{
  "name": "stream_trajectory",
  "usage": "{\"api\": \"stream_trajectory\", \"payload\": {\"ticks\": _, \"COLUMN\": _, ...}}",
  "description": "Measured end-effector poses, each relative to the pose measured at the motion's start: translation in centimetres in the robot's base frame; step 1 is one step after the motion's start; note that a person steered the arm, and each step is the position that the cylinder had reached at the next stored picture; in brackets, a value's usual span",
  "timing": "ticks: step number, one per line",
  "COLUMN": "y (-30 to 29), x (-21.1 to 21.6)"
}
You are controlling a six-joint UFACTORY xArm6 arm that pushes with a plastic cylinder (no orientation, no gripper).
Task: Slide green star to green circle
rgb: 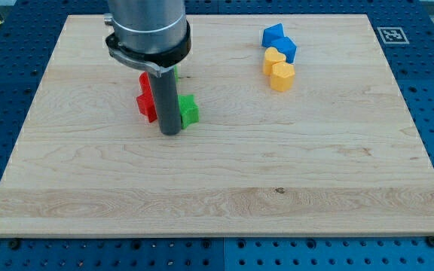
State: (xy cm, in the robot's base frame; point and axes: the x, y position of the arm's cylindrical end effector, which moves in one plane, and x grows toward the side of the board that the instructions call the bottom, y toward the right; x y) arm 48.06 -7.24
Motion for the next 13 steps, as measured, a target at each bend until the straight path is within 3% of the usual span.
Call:
{"api": "stream_trajectory", "payload": {"ticks": 1, "y": 1.8, "x": 4.1}}
{"api": "stream_trajectory", "payload": {"ticks": 2, "y": 4.1, "x": 3.6}}
{"api": "stream_trajectory", "payload": {"ticks": 7, "y": 5.3, "x": -6.6}}
{"api": "stream_trajectory", "payload": {"ticks": 9, "y": 7.2, "x": -1.3}}
{"api": "stream_trajectory", "payload": {"ticks": 13, "y": 1.4, "x": -0.2}}
